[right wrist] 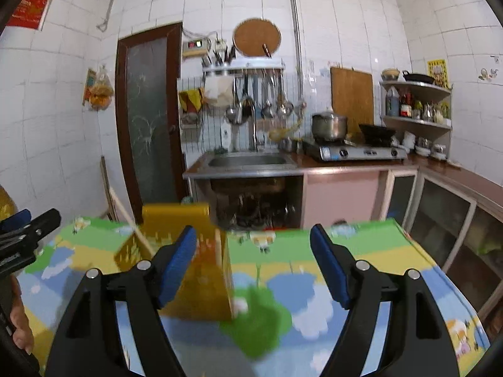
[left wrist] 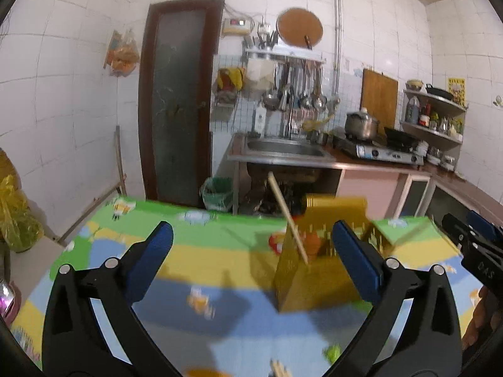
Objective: Organize utensils
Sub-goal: 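Move both grippers back down toward the remaining utensils on the table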
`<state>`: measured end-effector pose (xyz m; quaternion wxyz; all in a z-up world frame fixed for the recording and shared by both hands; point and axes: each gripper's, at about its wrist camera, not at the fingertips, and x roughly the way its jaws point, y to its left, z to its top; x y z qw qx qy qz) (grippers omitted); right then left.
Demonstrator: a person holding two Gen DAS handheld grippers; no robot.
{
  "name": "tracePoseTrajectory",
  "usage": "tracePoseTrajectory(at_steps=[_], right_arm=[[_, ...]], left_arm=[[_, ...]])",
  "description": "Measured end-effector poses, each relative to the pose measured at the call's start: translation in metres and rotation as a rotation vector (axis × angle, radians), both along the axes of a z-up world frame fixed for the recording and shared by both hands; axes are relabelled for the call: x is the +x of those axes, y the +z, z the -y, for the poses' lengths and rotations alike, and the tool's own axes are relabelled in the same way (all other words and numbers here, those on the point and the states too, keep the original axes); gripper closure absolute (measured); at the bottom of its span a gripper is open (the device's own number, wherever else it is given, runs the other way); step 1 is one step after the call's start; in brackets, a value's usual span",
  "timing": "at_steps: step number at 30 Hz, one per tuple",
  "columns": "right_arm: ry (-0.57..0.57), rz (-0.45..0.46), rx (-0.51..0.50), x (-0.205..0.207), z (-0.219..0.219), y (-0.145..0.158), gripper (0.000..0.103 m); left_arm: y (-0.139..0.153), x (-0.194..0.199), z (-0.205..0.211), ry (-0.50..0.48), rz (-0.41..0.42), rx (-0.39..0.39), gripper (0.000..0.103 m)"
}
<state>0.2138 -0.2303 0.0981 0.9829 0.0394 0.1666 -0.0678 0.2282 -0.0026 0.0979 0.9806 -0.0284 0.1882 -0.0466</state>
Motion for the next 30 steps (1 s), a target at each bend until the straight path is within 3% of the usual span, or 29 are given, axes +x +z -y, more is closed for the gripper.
tracePoseTrajectory(at_steps=[7, 14, 21, 24, 30], right_arm=[[0.007, -0.154, 0.050, -0.030, -0.010, -0.050, 0.029], [0.037, -0.276, 0.063, -0.046, -0.027, -0.104, 0.029], [0.042, -0.359, 0.040, -0.043, -0.036, -0.131, 0.029], [0.042, -0.434, 0.069, -0.034, -0.036, -0.145, 0.029], [0.055, -0.477, 0.060, -0.030, -0.042, -0.151, 0.029]], left_arm=[[-0.054, -0.033, -0.013, -0.015, -0.160, -0.004, 0.005], [-0.101, -0.041, -0.019, 0.014, -0.278, -0.010, 0.005], [-0.128, -0.042, -0.017, -0.002, -0.370, 0.014, 0.005], [-0.139, -0.040, -0.014, -0.005, -0.427, 0.019, 0.005], [-0.150, -0.036, -0.011, -0.032, -0.513, 0.000, 0.005]])
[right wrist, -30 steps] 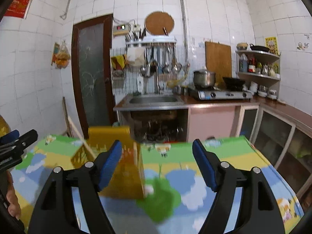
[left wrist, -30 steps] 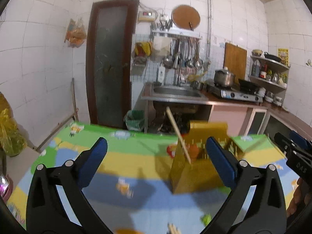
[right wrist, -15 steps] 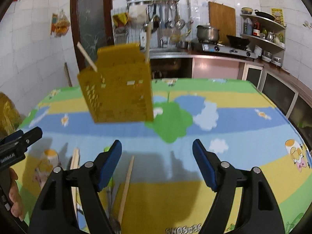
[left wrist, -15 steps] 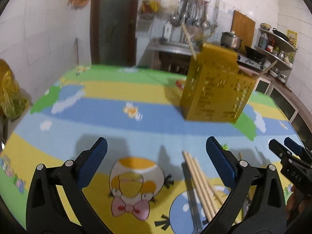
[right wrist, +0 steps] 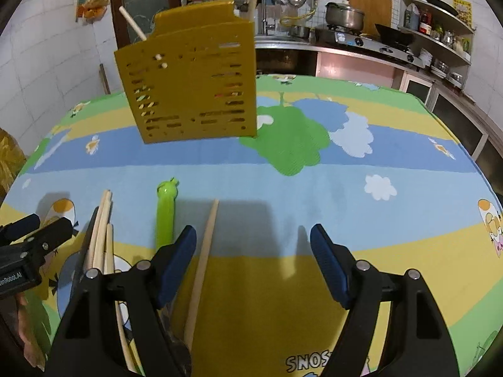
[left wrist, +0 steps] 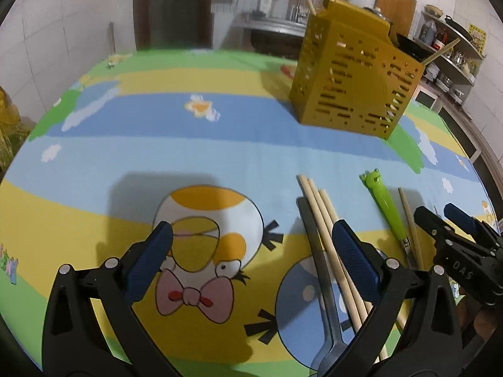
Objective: Organize utensils
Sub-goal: 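Move both grippers back down toward the remaining utensils on the table, then grasp the metal spoon with the left gripper while the right gripper grasps a chopstick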
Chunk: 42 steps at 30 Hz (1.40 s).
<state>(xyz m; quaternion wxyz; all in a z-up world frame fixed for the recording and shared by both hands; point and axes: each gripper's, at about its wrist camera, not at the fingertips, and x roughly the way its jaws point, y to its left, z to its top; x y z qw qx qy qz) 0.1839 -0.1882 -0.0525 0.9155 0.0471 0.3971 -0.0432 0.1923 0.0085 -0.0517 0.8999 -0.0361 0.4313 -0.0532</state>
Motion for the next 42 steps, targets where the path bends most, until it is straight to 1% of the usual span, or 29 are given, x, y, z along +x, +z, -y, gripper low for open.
tracePoseTrajectory(at_steps=[3, 6, 8, 12, 14, 19, 24, 31, 33, 34, 35, 36, 38, 39, 40, 41, 42], right_arm=[[-0.003, -0.042, 0.002, 0.004, -0.001, -0.006, 0.029], [-0.008, -0.059, 0.019, 0.006, 0.001, -0.008, 0.029], [-0.010, -0.058, 0.023, 0.005, 0.002, -0.009, 0.029], [-0.010, -0.059, 0.027, 0.005, 0.002, -0.010, 0.029], [-0.010, -0.059, 0.029, 0.005, 0.002, -0.010, 0.029], [-0.009, -0.062, 0.023, 0.006, 0.002, -0.010, 0.029], [-0.010, -0.069, -0.013, 0.006, -0.004, -0.010, 0.029], [-0.043, -0.075, -0.021, 0.006, -0.008, -0.010, 0.030], [-0.061, -0.079, -0.022, 0.006, -0.010, -0.009, 0.032], [-0.066, -0.079, -0.023, 0.006, -0.011, -0.009, 0.034], [-0.063, -0.078, -0.019, 0.006, -0.014, -0.008, 0.040], [-0.060, -0.078, -0.015, 0.005, -0.016, -0.008, 0.045], [-0.057, -0.078, -0.001, 0.006, -0.017, -0.007, 0.052], [-0.059, -0.078, 0.000, 0.006, -0.018, -0.006, 0.056], [-0.060, -0.079, 0.001, 0.007, -0.019, -0.006, 0.059], [-0.057, -0.079, 0.005, 0.007, -0.019, -0.006, 0.065], [-0.054, -0.079, 0.007, 0.008, -0.020, -0.006, 0.067]], left_arm=[[-0.007, 0.002, 0.001, 0.006, -0.035, 0.010, 0.005], [-0.014, 0.003, 0.005, -0.001, -0.058, 0.049, 0.005], [-0.014, 0.001, 0.007, -0.006, -0.046, 0.068, 0.005], [-0.015, -0.001, 0.011, -0.026, -0.047, 0.077, 0.005], [-0.016, -0.002, 0.015, -0.033, -0.039, 0.106, 0.005], [-0.017, 0.000, 0.013, -0.025, -0.047, 0.092, 0.005], [-0.019, 0.005, 0.021, -0.028, -0.047, 0.140, 0.005], [-0.019, 0.008, 0.020, -0.023, -0.051, 0.133, 0.006], [-0.019, 0.008, 0.021, -0.024, -0.048, 0.132, 0.009], [-0.018, 0.008, 0.021, -0.023, -0.046, 0.129, 0.012], [-0.017, 0.008, 0.021, -0.019, -0.043, 0.126, 0.018], [-0.016, 0.008, 0.022, -0.016, -0.041, 0.124, 0.021], [-0.014, 0.009, 0.024, -0.013, -0.037, 0.120, 0.033], [-0.014, 0.010, 0.025, -0.013, -0.037, 0.116, 0.036], [-0.013, 0.010, 0.026, -0.011, -0.036, 0.117, 0.042], [-0.012, 0.011, 0.027, -0.004, -0.036, 0.115, 0.051], [-0.011, 0.012, 0.027, -0.005, -0.038, 0.107, 0.056]])
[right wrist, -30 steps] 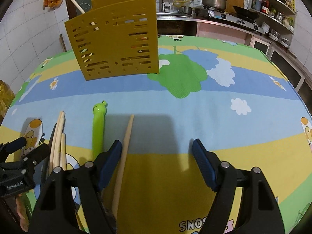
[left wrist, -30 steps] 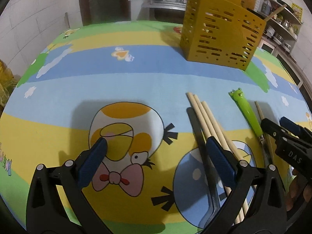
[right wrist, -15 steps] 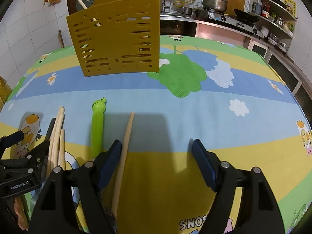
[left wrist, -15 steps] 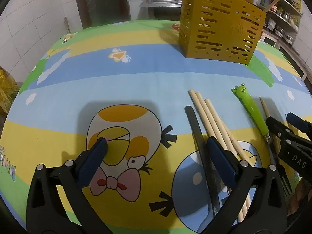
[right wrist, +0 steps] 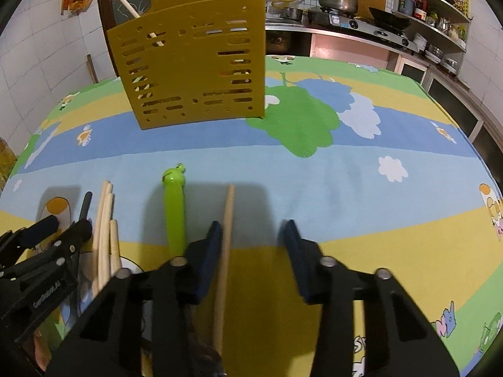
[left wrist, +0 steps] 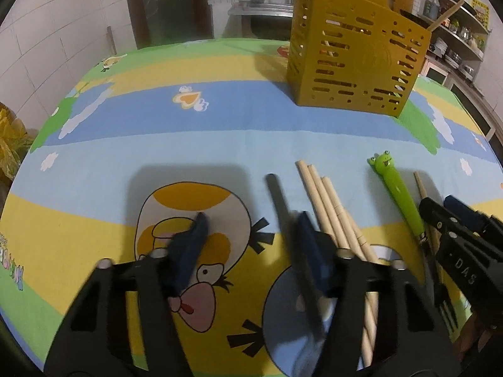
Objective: Organize utensils
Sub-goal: 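Grasp the metal spoon with the left gripper while the right gripper grasps a chopstick, then lift the spoon with the left gripper toward the holder while the right gripper lifts its chopstick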
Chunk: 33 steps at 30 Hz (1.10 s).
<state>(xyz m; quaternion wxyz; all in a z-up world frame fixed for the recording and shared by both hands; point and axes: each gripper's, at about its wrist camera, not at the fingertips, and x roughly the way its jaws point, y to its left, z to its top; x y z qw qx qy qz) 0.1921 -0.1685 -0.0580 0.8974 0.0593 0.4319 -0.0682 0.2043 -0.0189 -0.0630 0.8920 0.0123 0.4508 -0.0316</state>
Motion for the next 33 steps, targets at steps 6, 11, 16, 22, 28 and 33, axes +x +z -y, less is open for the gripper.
tracePoseTrajectory(at_steps=[6, 11, 16, 22, 28, 33], right_arm=[[-0.004, -0.015, 0.001, 0.013, -0.003, 0.002, 0.087], [-0.001, 0.004, 0.004, 0.016, -0.005, 0.002, 0.096], [-0.020, 0.043, 0.086, 0.011, 0.010, 0.005, 0.097], [-0.041, 0.186, 0.139, -0.007, 0.027, 0.030, 0.097], [-0.054, 0.379, 0.123, -0.033, 0.033, 0.062, 0.097], [-0.047, 0.555, 0.079, -0.059, 0.030, 0.088, 0.097]], left_arm=[[0.002, 0.010, -0.002, 0.030, -0.023, -0.028, 0.080], [0.002, 0.014, -0.010, 0.042, -0.022, -0.063, 0.093], [0.003, 0.011, -0.014, 0.047, -0.018, -0.101, 0.096], [0.023, -0.005, -0.019, 0.051, 0.091, -0.125, 0.095], [0.056, -0.034, -0.023, 0.052, 0.292, -0.141, 0.095], [0.075, -0.050, -0.028, 0.049, 0.402, -0.169, 0.095]])
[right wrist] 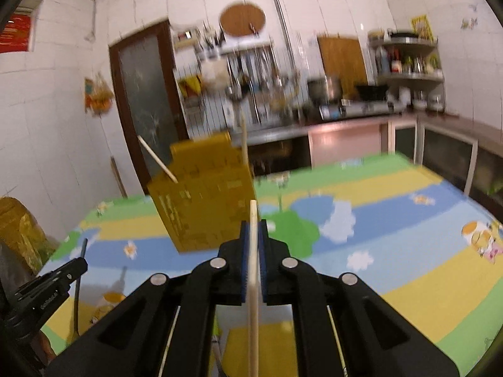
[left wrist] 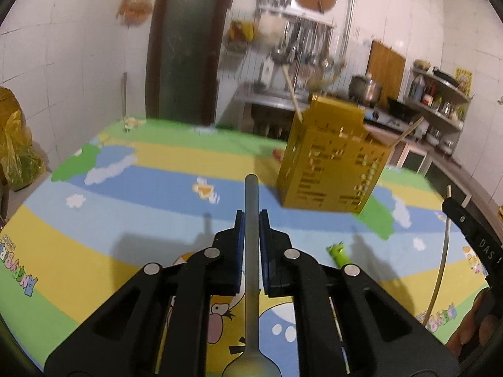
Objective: Organize utensils
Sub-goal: 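Lift the spoon with the left gripper toward the holder while the right gripper lifts its chopstick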
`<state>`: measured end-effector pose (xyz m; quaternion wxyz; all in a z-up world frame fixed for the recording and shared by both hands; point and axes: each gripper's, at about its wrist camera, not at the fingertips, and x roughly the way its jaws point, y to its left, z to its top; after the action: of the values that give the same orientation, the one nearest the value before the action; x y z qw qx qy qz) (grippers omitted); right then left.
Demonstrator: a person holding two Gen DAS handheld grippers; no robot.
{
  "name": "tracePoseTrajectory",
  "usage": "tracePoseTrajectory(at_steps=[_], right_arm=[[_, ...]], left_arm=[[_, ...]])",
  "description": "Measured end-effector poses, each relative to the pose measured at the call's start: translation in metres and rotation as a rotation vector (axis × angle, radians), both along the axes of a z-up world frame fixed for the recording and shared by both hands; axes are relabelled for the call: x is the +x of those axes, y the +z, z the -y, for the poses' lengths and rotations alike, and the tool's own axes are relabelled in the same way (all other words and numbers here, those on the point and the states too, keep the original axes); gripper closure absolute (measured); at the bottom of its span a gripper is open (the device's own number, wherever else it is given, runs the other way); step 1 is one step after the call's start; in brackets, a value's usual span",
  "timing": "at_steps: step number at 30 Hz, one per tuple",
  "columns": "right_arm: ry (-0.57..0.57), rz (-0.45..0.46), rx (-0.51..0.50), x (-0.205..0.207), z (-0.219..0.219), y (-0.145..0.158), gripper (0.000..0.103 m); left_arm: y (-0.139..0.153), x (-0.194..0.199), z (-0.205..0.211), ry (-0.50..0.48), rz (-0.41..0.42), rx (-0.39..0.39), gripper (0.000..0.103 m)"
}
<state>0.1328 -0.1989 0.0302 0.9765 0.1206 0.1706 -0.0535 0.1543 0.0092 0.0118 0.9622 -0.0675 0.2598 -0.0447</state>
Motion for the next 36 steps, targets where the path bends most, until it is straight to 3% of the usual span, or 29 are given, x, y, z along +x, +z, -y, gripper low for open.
tracePoseTrajectory(at_steps=[4, 8, 25, 32, 36], right_arm=[[-0.001, 0.106, -0.028, -0.016, -0.003, 0.013, 0.097], [-0.004, 0.165, -0.061, -0.025, -0.008, 0.018, 0.097], [0.006, 0.192, -0.098, -0.033, -0.015, 0.021, 0.097], [0.032, 0.250, -0.078, -0.021, 0.001, 0.068, 0.097], [0.050, 0.340, -0.091, 0.002, 0.006, 0.110, 0.097]], left_arm=[[0.008, -0.013, 0.003, 0.011, 0.085, 0.040, 0.095], [0.010, -0.019, 0.003, 0.003, 0.109, 0.036, 0.095], [0.016, -0.023, 0.004, -0.018, 0.133, 0.016, 0.095], [0.072, -0.008, 0.023, -0.051, 0.252, 0.051, 0.095], [0.116, 0.016, 0.032, -0.075, 0.341, 0.010, 0.095]])
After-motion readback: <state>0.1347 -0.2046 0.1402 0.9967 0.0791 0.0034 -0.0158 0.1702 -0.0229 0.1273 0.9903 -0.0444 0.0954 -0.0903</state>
